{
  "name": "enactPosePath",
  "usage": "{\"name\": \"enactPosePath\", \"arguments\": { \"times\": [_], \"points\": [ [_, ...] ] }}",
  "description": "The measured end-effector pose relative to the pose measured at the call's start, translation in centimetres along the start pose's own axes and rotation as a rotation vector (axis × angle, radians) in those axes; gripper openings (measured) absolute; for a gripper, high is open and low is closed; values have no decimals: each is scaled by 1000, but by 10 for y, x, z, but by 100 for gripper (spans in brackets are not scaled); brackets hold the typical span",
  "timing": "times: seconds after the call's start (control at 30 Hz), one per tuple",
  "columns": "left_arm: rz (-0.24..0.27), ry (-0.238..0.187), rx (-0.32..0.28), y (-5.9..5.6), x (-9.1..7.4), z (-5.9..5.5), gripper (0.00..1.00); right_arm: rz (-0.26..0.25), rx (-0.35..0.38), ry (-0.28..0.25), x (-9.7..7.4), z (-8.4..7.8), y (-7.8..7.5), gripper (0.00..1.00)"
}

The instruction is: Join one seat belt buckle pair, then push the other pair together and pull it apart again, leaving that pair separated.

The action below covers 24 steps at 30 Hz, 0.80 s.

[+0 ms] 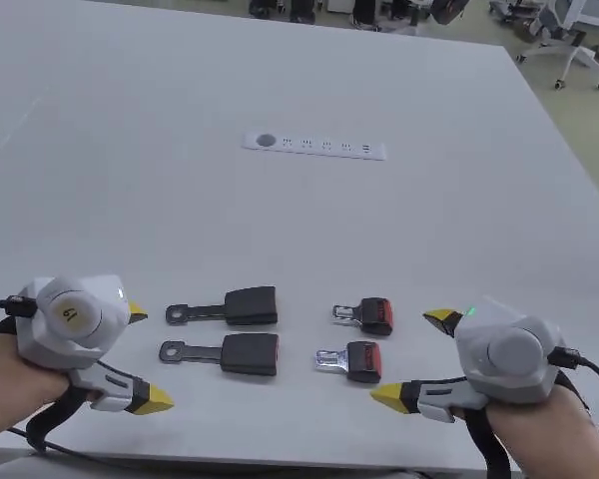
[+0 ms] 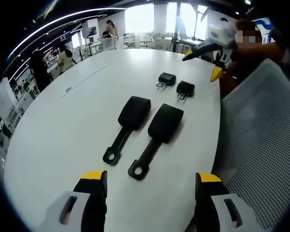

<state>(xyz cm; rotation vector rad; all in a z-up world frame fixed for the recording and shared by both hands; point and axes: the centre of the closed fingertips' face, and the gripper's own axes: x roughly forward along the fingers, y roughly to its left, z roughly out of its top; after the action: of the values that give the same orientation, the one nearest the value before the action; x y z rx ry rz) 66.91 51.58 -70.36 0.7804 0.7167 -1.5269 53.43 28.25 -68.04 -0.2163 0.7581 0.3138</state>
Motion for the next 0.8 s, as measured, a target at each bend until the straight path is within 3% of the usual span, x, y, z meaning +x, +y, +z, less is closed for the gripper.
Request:
{"name": "enactPosePath", "arguments": {
  "times": [0.3,0.47,0.53,0.67,0.8],
  "points": [
    [-67,29,61,-6,6,13,69,67,-63,-6,7,8,3,64],
    [-103,28,107,-10,17,26,66,134,-124,23,12,8,11,49],
    [-120,35,129,-13,21,31,63,138,-140,15,14,10,10,41],
    [-141,41,143,-13,29,36,58,162,-171,37,20,10,10,42],
    [-147,36,173,-14,36,42,58,209,-203,51,22,11,16,35]
  ]
}}
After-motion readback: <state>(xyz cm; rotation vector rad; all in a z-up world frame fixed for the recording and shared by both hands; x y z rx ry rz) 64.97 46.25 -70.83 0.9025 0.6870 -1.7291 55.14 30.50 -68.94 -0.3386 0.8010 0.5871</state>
